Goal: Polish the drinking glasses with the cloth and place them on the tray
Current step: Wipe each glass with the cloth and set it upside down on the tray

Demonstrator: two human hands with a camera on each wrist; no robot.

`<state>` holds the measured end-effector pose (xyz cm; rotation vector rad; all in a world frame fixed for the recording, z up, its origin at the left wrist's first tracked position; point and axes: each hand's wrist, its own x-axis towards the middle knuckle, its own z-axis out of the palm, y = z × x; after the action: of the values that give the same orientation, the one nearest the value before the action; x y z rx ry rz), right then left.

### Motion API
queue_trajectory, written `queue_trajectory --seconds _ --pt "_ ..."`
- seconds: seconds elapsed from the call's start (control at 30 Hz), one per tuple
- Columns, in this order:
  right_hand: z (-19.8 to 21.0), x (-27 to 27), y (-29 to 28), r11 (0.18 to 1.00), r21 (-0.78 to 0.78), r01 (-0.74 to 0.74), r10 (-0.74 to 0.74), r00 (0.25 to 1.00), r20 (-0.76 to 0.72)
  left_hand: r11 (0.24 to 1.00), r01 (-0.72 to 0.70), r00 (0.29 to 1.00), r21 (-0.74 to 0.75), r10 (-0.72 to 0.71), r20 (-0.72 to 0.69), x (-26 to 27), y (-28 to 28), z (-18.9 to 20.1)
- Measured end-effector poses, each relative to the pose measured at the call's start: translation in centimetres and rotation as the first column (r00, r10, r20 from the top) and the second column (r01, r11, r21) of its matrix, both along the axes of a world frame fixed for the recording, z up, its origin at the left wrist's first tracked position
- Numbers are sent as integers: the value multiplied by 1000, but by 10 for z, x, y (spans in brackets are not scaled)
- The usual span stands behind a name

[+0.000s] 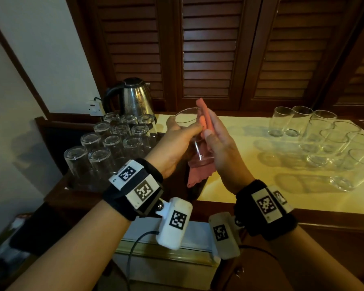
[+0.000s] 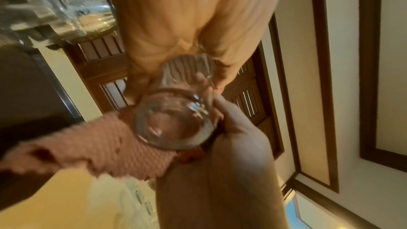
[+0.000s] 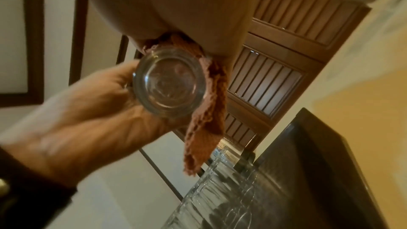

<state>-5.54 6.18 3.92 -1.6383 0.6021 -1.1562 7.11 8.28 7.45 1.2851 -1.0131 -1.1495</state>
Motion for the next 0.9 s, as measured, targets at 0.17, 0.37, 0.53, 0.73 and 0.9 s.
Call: queue_trajectory --seconds 0.17,0.37,0.53,0.73,0.9 --pt "6 -2 6 945 252 -206 130 949 288 999 12 997 -44 -15 -79 -1 1 -3" --pt "12 -13 2 957 221 -189 122 951 285 987 162 972 -20 -163 -169 6 3 -4" --pt "6 -3 7 972 187 -141 98 970 224 999 22 991 -23 -25 -133 -3 3 -5" --pt "8 -7 5 962 233 -141 76 960 268 995 94 985 -20 -96 -143 9 5 -1" --pt "1 5 3 999 52 -3 -1 997 71 1000 -23 996 18 24 -81 -2 1 -2"
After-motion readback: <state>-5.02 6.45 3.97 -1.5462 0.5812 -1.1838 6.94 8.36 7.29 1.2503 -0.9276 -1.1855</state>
